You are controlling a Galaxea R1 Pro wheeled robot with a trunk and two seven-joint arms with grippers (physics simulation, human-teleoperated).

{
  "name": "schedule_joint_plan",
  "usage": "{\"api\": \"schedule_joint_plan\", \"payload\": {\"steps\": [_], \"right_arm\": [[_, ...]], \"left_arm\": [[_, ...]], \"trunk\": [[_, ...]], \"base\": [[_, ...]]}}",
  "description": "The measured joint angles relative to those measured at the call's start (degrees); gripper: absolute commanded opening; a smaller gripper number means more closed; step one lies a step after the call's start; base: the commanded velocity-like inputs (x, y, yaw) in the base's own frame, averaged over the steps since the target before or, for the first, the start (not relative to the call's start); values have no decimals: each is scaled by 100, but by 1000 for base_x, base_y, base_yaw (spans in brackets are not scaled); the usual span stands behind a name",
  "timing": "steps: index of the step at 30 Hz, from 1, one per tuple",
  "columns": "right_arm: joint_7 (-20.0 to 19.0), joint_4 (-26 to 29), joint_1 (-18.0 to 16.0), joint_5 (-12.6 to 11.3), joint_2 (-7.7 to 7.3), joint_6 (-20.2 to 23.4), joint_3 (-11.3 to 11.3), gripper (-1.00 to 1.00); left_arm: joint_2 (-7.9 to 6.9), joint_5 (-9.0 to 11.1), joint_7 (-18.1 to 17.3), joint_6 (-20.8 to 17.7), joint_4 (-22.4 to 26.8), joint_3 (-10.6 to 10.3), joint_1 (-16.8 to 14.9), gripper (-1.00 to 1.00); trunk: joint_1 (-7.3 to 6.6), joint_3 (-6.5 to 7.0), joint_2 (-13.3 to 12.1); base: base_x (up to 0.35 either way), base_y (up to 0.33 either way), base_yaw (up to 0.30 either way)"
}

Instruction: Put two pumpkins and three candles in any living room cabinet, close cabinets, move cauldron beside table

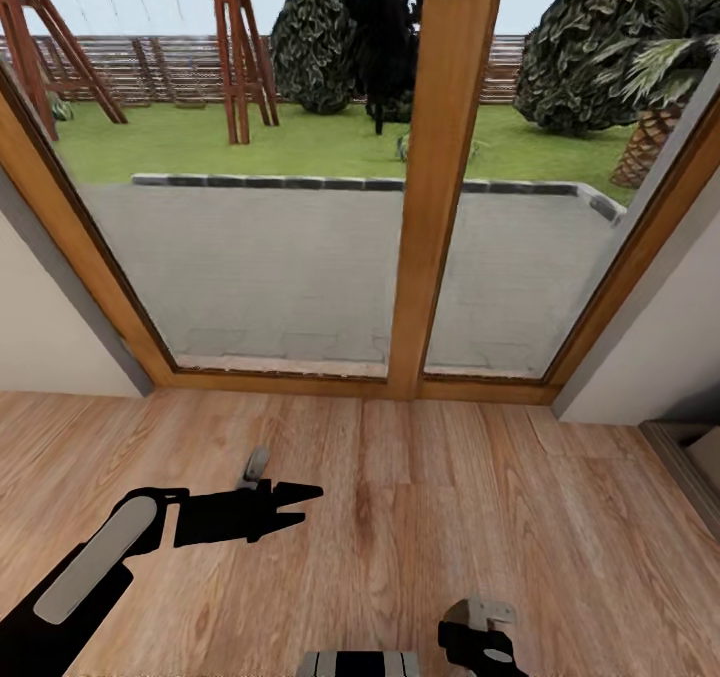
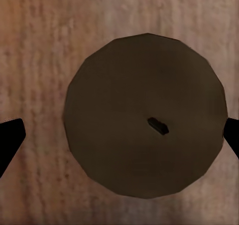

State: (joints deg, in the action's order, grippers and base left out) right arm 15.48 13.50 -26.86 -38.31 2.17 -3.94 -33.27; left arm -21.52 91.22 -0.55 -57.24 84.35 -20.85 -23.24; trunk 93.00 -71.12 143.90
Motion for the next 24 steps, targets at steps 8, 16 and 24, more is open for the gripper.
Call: {"api": "schedule_joint_plan", "payload": {"steps": [8, 16, 24], "right_arm": [[1, -3, 0, -1, -28, -76, 2, 100], [1, -1, 0, -1, -31, -88, 8, 100], [1, -4, 0, -18, -31, -89, 17, 100]], "left_arm": [[-64, 7, -1, 0, 238, 4, 137, 100], [-61, 7, -1, 0, 256, 0, 147, 100], [-59, 4, -1, 0, 257, -1, 149, 100]], "trunk": [[5, -45, 3], [5, -45, 3], [16, -133, 8]], "base": [[0, 0, 0], [0, 0, 0], [0, 0, 0]]}}
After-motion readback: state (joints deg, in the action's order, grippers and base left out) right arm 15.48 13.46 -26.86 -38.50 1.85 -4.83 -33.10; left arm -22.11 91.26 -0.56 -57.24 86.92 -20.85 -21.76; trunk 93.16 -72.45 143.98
